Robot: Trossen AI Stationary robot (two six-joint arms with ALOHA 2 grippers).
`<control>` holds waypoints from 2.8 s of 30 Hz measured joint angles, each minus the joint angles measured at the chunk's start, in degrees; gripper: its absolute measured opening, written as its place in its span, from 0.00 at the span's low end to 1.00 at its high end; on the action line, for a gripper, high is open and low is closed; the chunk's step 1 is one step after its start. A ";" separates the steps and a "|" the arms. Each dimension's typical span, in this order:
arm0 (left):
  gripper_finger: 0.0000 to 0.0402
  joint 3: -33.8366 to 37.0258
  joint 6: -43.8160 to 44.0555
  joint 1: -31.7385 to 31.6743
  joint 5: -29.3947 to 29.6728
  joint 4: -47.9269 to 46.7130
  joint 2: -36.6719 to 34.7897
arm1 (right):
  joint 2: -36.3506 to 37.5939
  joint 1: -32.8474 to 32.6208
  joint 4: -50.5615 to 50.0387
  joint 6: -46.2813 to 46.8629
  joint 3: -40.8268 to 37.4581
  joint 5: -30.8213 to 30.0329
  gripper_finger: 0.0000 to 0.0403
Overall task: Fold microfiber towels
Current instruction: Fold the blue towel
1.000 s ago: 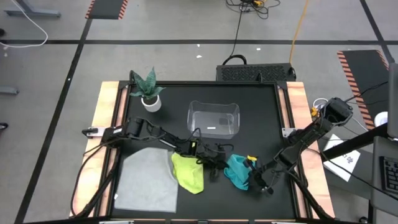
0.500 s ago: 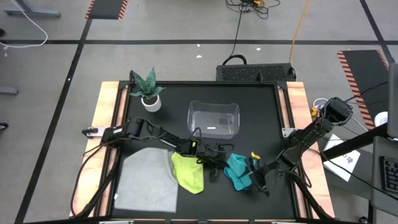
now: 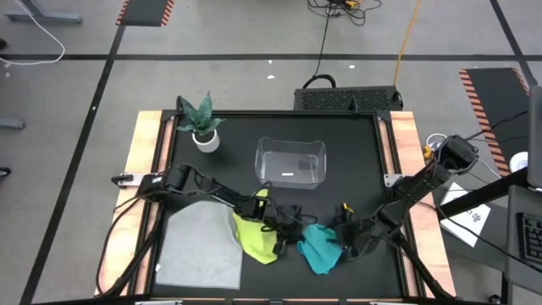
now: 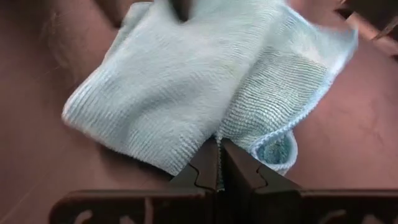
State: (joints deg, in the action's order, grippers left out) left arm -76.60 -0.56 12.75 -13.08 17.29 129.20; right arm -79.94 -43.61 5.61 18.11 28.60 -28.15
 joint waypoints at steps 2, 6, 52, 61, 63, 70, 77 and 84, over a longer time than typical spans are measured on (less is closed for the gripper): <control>0.04 -0.05 0.01 0.75 2.33 -1.29 -0.19 | -1.36 0.70 -1.94 2.47 0.00 -1.68 0.43; 0.04 -0.14 1.75 2.53 6.22 -3.28 -0.55 | -5.04 2.69 0.16 2.86 0.00 -2.07 0.42; 0.42 -0.11 -15.11 14.14 21.57 -14.18 -8.80 | -7.79 9.00 23.60 -21.15 0.00 -0.08 0.41; 0.38 -0.11 -15.95 15.18 22.59 -16.33 -8.82 | 1.07 9.02 23.50 -24.73 0.00 -0.31 0.41; 0.38 -0.11 -15.63 15.15 22.62 -16.62 -8.82 | 3.43 9.02 22.23 -25.16 0.00 -0.11 0.41; 0.38 -0.12 -15.95 14.92 23.25 -19.01 -8.84 | 6.54 8.46 17.71 -21.54 0.00 4.09 0.41; 0.38 0.44 -23.33 14.87 23.82 -18.73 -8.82 | 5.94 6.77 17.23 -14.95 0.02 1.27 0.21; 0.38 0.44 -32.87 14.80 24.29 -16.68 -8.78 | 5.90 6.75 14.86 -7.33 0.00 2.96 0.03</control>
State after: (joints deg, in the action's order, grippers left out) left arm -76.16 -33.42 27.55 11.20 0.61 120.42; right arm -74.04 -36.86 20.47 10.78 28.60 -25.19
